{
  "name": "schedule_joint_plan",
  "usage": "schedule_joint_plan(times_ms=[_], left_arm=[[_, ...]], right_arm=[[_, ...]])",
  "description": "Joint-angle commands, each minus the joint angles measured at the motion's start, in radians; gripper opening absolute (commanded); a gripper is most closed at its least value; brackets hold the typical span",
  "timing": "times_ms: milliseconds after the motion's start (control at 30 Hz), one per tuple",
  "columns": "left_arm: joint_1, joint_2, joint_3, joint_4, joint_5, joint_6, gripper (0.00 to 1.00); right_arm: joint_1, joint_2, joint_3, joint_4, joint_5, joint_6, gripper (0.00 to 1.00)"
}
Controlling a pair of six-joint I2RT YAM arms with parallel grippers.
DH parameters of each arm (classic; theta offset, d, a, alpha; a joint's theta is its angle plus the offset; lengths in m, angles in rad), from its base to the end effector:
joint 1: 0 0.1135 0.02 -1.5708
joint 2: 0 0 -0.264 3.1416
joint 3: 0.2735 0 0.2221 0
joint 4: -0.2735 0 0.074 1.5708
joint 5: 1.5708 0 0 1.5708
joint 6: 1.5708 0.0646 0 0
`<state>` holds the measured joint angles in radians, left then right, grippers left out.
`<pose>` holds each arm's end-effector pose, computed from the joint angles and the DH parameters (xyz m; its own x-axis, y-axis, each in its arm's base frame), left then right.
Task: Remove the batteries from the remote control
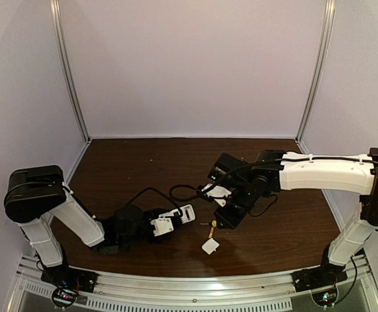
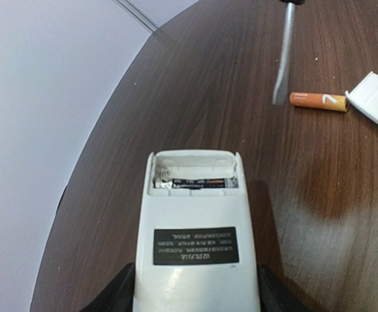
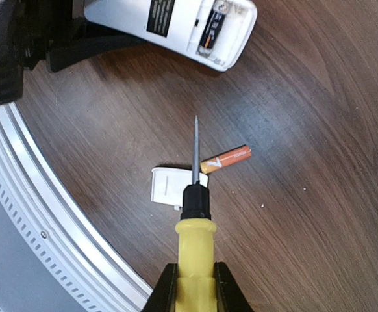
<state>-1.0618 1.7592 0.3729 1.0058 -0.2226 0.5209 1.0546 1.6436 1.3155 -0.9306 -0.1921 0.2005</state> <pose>0.1561 -0.2505 0.1227 0.2172 0.6069 -0.7645 0.7422 0.4061 0.5332 0.1389 0.2698 0.2339 -0.6361 -0.7248 -0.2647 -0.7714 0.5897 0.2392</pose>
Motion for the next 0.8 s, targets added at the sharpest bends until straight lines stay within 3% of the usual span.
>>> schedule_joint_plan(times_ms=[0, 167, 333, 767], left_arm=[[0.004, 0.004, 0.063, -0.032, 0.08, -0.036, 0.0], [0.011, 0.01, 0.083, -0.05, 0.095, -0.068, 0.0], [0.028, 0.008, 0.14, -0.158, 0.208, -0.12, 0.0], [0.092, 0.016, 0.188, -0.249, 0.488, -0.182, 0.0]], right_arm=[[0.002, -0.069, -0.011, 0.045, 0.086, 0.045, 0.0], [0.001, -0.139, -0.065, 0.1, 0.137, 0.08, 0.0], [0.002, -0.218, -0.141, 0.193, 0.178, 0.111, 0.0], [0.001, -0.411, -0.37, 0.433, 0.158, 0.131, 0.0]])
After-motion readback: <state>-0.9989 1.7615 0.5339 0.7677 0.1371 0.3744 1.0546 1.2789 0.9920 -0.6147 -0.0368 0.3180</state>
